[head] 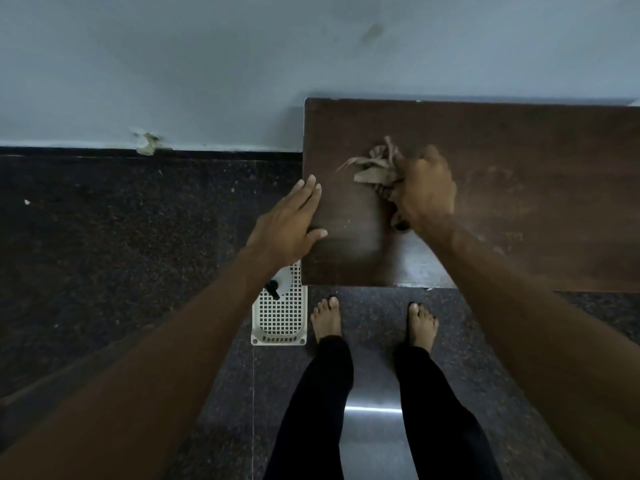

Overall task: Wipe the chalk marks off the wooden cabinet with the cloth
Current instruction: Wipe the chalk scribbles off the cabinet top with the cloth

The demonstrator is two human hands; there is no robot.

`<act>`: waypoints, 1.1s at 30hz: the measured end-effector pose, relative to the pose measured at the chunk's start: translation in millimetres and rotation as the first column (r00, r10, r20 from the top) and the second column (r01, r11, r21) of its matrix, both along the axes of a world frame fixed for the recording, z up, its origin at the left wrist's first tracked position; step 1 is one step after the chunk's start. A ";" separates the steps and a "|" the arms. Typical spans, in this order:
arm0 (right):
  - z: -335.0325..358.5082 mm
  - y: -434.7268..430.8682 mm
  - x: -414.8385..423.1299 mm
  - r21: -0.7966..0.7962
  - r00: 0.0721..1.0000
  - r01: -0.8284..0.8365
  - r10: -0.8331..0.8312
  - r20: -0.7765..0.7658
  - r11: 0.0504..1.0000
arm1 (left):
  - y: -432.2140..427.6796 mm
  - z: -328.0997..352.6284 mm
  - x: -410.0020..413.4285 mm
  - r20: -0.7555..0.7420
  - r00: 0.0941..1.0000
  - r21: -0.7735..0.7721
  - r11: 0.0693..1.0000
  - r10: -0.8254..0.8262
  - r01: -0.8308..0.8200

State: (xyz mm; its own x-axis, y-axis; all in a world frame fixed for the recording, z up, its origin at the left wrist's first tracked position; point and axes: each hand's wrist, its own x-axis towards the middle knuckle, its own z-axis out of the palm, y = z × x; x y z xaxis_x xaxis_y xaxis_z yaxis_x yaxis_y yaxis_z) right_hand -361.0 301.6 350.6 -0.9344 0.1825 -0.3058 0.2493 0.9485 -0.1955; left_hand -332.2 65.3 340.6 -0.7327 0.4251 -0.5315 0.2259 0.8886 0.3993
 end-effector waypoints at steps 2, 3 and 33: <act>0.7 14.3 -1.3 0.037 0.999 0.053 -0.053 -0.003 0.998 | 4.7 4.9 -1.7 0.057 0.998 -0.083 0.996 -0.032 0.037; 1.1 18.9 4.4 0.055 0.997 0.072 -0.072 -0.003 0.996 | 7.7 8.0 -2.0 0.086 0.996 -0.114 0.993 -0.029 0.039; -7.4 -110.3 -45.0 -0.087 0.951 -0.308 0.304 -0.056 0.948 | 41.5 -3.8 18.0 0.054 0.998 -0.348 0.936 -0.038 0.054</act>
